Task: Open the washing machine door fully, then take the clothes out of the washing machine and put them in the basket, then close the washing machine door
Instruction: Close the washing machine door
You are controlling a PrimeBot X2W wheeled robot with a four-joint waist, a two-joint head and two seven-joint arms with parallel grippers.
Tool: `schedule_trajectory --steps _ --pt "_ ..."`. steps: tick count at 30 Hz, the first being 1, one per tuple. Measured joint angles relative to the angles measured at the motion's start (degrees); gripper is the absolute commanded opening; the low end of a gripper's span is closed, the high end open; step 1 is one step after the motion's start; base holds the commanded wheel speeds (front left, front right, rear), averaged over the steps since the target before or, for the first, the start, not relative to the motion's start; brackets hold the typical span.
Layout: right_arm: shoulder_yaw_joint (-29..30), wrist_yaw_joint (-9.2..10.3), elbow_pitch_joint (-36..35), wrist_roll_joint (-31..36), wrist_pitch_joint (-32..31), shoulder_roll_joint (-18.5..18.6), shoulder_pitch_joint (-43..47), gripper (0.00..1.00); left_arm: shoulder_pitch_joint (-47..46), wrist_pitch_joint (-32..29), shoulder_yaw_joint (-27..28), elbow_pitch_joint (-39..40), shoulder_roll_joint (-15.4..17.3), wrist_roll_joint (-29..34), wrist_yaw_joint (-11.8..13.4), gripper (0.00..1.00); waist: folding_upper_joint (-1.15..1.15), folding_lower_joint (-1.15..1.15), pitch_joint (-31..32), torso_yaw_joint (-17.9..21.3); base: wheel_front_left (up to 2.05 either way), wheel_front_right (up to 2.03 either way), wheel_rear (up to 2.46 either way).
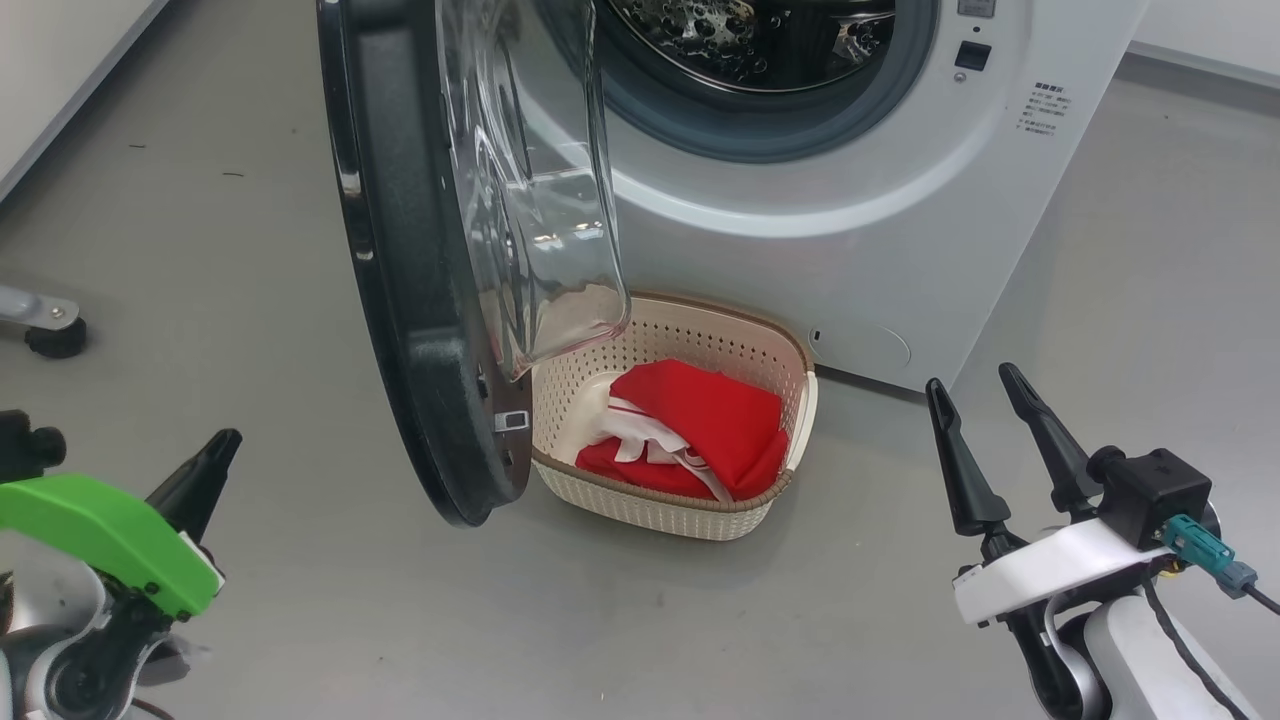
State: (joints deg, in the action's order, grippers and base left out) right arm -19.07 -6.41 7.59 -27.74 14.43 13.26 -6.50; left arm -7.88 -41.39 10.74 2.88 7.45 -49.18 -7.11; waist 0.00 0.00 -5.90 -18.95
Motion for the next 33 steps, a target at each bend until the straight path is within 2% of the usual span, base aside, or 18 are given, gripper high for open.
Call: schedule_trajectory --steps 7,17,22,27,28,29,30,32,33 --pt "0.38 0.00 -0.20 0.02 0.00 -0.21 0.11 1.00 1.77 10.92 -6.31 5.08 1.68 7.12 0.00 0.00 0.00 0.00 0.31 0.02 0.00 0.00 0.00" --pt "0.69 0.00 -0.41 0.08 0.00 -0.53 1.00 1.00 6.74 26.01 -10.85 4.98 3.83 16.02 0.00 0.00 0.00 0.00 0.69 0.05 0.00 0.00 0.00" --pt "0.70 0.00 -0.44 0.12 0.00 -0.70 1.15 1.00 9.12 32.65 -11.38 2.82 3.81 19.40 -0.01 0.00 0.00 0.00 0.81 0.05 0.00 0.00 0.00" --pt "0.81 0.00 -0.44 0.13 0.00 -0.71 1.19 1.00 10.57 38.82 -10.85 0.13 2.24 21.35 -0.01 0.00 0.00 0.00 0.98 0.02 0.00 0.00 0.00" --pt "0.85 0.00 -0.44 0.14 0.00 -0.71 1.21 1.00 10.57 39.98 -10.74 -0.29 1.86 21.60 -0.01 0.15 0.00 0.00 1.01 0.01 0.00 0.00 0.00" --pt "0.87 0.00 -0.44 0.14 0.00 -0.73 1.22 1.00 10.58 41.16 -10.74 -0.59 1.49 21.86 -0.01 0.15 0.00 0.00 1.05 0.01 0.00 0.00 0.00" --pt "0.87 0.00 -0.44 0.14 0.00 -0.74 1.22 1.00 10.62 42.33 -10.77 -0.82 1.31 22.69 -0.01 0.36 0.00 0.00 1.09 0.00 0.00 0.00 0.00" --pt "0.88 0.00 -0.43 0.14 0.00 -0.78 1.29 1.00 10.76 44.22 -10.76 -1.60 1.22 24.06 -0.01 1.00 0.00 0.00 1.16 -0.01 0.00 0.00 0.00" --pt "0.88 0.00 -0.43 0.14 0.00 -0.83 1.32 1.00 10.88 44.68 -10.76 -2.30 0.94 23.96 -0.01 1.00 0.00 0.00 1.19 -0.01 0.00 0.00 0.00"
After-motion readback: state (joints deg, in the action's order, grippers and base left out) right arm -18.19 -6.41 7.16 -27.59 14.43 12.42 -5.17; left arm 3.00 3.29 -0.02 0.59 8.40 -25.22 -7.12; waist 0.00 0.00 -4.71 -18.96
